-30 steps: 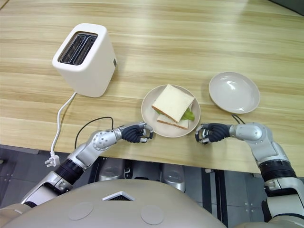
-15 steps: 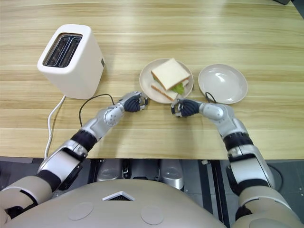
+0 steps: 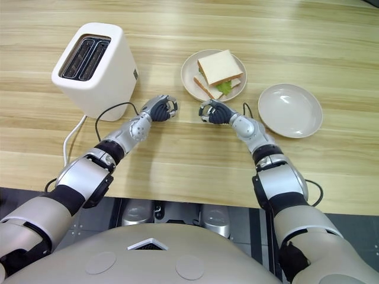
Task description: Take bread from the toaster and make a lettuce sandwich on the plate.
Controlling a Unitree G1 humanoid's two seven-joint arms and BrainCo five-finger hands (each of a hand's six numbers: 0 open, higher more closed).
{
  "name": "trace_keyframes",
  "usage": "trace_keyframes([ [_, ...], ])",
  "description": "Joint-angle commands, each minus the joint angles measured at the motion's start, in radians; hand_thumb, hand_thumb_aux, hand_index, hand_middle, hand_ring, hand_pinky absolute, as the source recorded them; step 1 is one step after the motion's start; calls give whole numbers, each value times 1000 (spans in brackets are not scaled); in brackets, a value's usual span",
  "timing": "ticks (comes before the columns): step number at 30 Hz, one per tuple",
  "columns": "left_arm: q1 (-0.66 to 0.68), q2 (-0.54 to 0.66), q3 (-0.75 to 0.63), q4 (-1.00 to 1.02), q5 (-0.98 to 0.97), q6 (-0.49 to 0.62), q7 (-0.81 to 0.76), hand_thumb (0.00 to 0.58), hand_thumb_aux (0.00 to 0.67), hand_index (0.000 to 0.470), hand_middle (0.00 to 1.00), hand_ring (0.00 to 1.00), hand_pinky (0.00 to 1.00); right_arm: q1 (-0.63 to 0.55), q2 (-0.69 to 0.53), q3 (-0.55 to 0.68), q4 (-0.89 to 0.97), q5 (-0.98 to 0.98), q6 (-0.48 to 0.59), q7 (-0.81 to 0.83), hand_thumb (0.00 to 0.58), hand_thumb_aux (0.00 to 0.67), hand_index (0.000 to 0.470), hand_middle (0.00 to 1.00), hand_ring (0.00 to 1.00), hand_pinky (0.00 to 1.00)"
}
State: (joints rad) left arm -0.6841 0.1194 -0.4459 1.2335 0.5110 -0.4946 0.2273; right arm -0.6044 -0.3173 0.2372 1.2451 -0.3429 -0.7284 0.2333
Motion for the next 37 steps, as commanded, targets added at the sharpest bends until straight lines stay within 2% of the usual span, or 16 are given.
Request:
trace_keyframes([
  [1,146,49,67,-201,-91,-136,-51,0,0,0,0,0,0,61,-9,-115,-105,159,-113,42,0,0,0,0,0,0],
  [4,366,74,118,-560,-221,-125,-148,0,0,0,0,0,0,196,21,-178,-344,308,-158,68,0,0,0,0,0,0],
  [7,557,58,169,-865,-355,-34,-209,0,0,0,0,0,0,337,106,-231,-593,470,-80,49,0,0,0,0,0,0],
  [10,651,25,204,-1019,-440,23,-235,0,0,0,0,0,0,413,164,-258,-701,465,-13,-20,0,0,0,0,0,0],
  [14,726,-7,233,-1164,-470,38,-235,0,0,0,0,0,0,473,184,-259,-820,443,77,-62,0,0,0,0,0,0],
  [17,761,-44,244,-1230,-480,45,-228,0,0,0,0,0,0,531,223,-274,-930,478,131,-97,0,0,0,0,0,0],
  [20,779,-57,239,-1243,-443,23,-226,0,0,0,0,0,0,572,239,-262,-990,434,125,-113,0,0,0,0,0,0],
  [37,807,-88,305,-1240,-428,7,-203,0,0,0,0,0,0,521,244,-269,-958,465,89,-59,0,0,0,0,0,0],
])
